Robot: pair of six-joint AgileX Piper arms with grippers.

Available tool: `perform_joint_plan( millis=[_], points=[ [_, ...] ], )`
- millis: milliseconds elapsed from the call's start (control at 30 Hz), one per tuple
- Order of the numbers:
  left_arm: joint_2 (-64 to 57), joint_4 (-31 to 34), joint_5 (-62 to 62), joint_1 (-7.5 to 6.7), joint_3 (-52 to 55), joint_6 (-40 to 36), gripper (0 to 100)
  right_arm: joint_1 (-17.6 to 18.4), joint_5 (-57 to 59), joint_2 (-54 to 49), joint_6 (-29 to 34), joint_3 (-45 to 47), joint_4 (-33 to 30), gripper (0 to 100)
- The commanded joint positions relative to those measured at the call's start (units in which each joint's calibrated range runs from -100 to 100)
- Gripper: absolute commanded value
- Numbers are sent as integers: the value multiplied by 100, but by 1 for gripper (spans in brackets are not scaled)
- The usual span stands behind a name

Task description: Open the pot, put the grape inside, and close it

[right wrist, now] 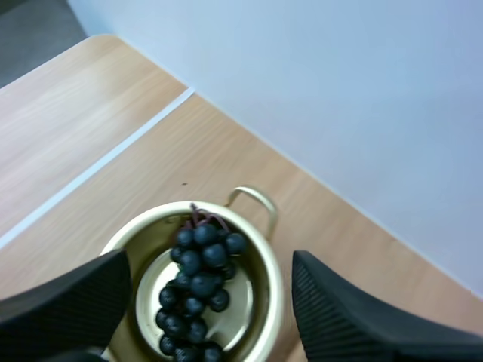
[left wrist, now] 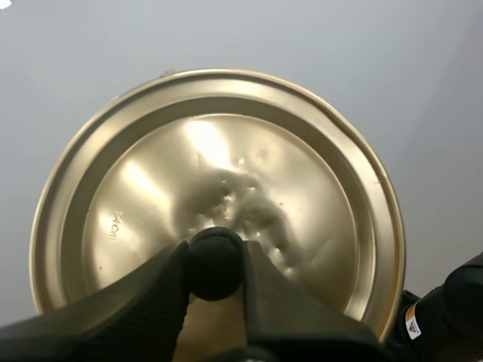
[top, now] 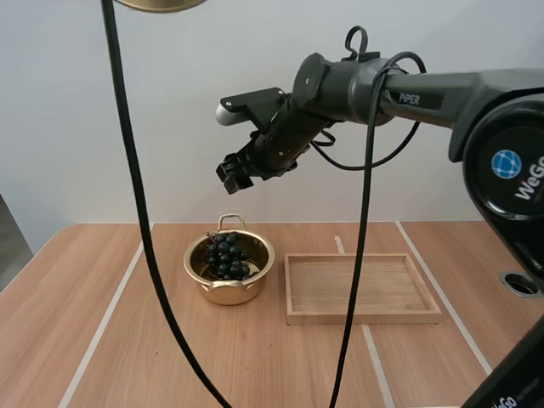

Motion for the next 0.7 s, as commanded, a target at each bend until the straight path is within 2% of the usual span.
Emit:
perform_joint_plan(
  millis=[0, 267, 367, 433, 500, 633, 667],
  points=[
    [164, 11, 20, -25, -21, -117, 0, -147, -99, -353, 251, 13, -326, 100],
    [427, -90, 189, -25, -21, -169, 0, -919, -99, -1061, 209, 314, -387, 100],
    [500, -182, 354, -25, -12, -169, 0, -1186, -99, -1327, 171, 496, -460, 92],
    [516, -257, 402, -25, 65, -156, 0, -1344, -99, -1469, 171, 606, -488, 80],
    [516, -296, 343, -25, 244, -126, 0, -1497, -99, -1624, 171, 711, -488, 61],
    [516, -329, -47, -25, 762, -62, 0, -1721, -118, -1882, 171, 880, -476, 16],
    [516, -329, -174, -25, 917, -62, 0, -1763, -118, -1942, 171, 935, -476, 2]
  ],
)
